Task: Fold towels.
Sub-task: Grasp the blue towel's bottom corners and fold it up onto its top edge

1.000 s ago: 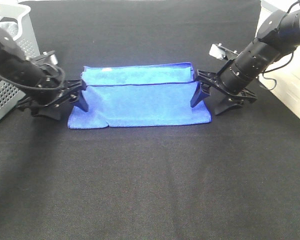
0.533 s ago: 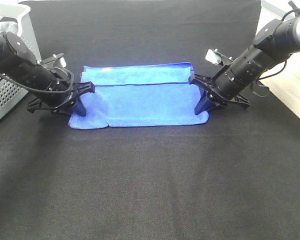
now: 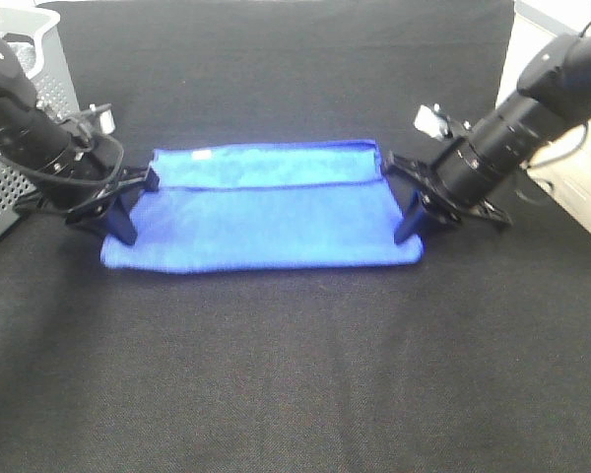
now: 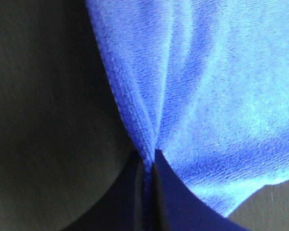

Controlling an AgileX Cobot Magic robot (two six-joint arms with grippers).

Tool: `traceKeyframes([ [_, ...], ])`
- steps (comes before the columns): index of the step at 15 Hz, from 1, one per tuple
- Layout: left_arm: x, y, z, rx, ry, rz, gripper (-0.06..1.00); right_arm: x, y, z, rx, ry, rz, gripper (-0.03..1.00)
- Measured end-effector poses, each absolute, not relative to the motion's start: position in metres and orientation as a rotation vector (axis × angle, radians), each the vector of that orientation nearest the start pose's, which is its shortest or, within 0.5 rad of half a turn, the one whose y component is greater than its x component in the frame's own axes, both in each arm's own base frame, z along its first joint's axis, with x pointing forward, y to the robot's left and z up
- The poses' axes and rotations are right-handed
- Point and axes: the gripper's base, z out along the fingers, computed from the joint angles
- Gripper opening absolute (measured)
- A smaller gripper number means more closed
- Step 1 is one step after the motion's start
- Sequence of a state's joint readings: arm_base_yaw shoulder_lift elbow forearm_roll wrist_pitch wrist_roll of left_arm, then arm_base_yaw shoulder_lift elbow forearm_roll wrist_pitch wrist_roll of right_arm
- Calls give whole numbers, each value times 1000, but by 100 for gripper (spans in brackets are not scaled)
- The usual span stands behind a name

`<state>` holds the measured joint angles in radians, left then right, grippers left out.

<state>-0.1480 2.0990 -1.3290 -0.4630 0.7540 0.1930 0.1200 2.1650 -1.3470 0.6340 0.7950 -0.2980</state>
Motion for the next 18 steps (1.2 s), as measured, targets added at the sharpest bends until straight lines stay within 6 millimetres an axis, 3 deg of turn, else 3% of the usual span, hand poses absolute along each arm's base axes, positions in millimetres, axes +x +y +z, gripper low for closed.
traceKeyframes([
  [4, 343, -85, 105, 13, 3060, -473, 1, 346, 80, 101, 59, 3041, 674, 0],
  [7, 337, -84, 117, 15, 3029, -471, 1, 340, 78, 110, 35, 3013, 664, 0],
  [10, 349, -85, 137, -11, 2940, -473, 1, 354, 80, 124, 8, 2949, 661, 0],
  [13, 381, -90, 160, -36, 2834, -475, 1, 393, 87, 145, -55, 2859, 686, 0],
  [17, 423, -80, 169, -102, 2751, -479, 1, 440, 92, 151, -125, 2814, 671, 0],
  [18, 423, -80, 169, -102, 2751, -479, 1, 440, 92, 151, -125, 2814, 671, 0],
])
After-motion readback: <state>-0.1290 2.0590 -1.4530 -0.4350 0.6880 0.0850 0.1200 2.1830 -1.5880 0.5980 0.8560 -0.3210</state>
